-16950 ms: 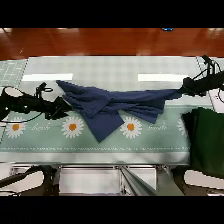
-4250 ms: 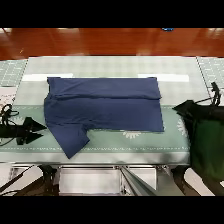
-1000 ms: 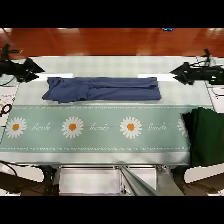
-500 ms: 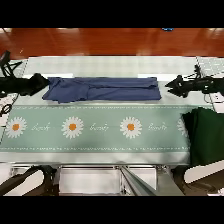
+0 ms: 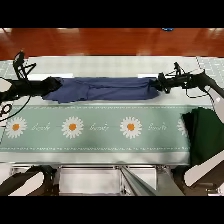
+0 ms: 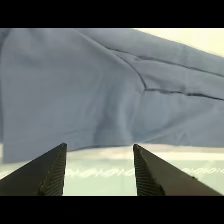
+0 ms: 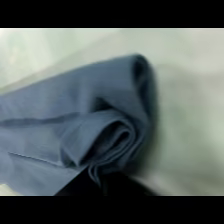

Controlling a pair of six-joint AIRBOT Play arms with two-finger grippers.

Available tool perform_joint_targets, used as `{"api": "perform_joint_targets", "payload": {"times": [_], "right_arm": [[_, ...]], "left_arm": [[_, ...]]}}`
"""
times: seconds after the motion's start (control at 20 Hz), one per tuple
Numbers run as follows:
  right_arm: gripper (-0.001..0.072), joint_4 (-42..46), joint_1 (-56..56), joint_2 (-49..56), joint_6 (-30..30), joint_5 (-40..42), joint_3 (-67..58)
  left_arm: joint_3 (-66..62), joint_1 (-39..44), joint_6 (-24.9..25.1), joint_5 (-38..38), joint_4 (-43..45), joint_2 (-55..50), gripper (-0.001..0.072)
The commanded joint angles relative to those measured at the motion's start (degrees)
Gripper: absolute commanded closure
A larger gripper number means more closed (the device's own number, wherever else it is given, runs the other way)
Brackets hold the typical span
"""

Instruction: Fold the shirts.

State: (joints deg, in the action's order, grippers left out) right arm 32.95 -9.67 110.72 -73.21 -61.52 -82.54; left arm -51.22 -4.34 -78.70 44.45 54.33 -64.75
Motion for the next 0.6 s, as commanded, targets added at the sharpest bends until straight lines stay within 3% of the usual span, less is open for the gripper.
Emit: {"api": "perform_joint_targets", "payload": {"times": [0.0, 0.05, 0.1, 0.4, 0.55], "right_arm": [[0.0690, -1.09, 2.58, 0.72, -0.26, -0.09, -3.69], [0.0690, -0.92, 2.36, 0.50, -0.22, -2.73, -4.52], [0.0690, 0.42, 1.68, -0.46, -0.24, -5.22, -4.90], [0.0690, 19.93, -3.06, -20.04, -0.52, -14.60, -1.62], [0.0690, 20.52, -4.57, -33.73, -0.44, -14.43, 4.87]], "left_arm": [[0.15, 3.45, -0.02, -3.39, -0.92, -1.31, 0.0224], [0.07, 4.37, 0.00, -3.37, -0.96, -1.73, 0.0427], [0.04, 5.09, 0.31, -3.45, -1.01, -1.84, 0.0678], [-3.91, 14.91, 3.21, -4.87, -3.15, -3.56, 0.0688], [-10.19, 23.43, 1.05, -6.16, -3.19, -10.49, 0.0688]]}}
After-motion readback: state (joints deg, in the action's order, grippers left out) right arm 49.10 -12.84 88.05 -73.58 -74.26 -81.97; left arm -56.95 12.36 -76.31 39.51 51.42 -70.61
